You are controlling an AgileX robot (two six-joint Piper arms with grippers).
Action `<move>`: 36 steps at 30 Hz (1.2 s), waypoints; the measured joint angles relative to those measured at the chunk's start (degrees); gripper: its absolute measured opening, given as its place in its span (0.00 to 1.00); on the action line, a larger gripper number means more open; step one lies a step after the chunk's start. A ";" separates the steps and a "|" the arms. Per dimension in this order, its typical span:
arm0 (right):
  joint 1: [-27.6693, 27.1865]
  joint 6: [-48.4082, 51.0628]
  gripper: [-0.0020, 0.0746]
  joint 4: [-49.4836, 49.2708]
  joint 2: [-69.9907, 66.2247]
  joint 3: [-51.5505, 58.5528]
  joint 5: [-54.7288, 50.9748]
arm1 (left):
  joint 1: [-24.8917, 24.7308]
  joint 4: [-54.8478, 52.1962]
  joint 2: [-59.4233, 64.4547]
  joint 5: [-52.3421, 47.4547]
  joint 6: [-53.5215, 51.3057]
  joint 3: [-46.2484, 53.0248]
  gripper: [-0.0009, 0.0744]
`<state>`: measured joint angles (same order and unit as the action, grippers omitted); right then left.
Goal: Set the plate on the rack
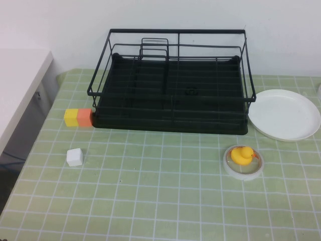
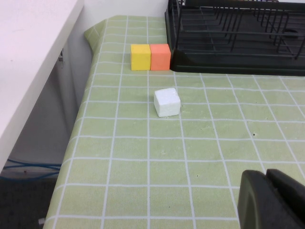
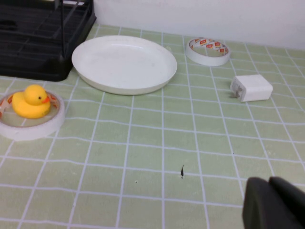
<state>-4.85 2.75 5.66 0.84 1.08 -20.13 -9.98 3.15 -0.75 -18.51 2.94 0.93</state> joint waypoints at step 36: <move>0.00 -3.91 0.02 -0.49 0.00 0.49 49.24 | 0.00 -0.25 -0.12 57.45 1.61 0.23 0.01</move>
<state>-4.85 -1.16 5.17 0.84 1.57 29.11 -9.98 2.90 -0.87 38.94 4.55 1.16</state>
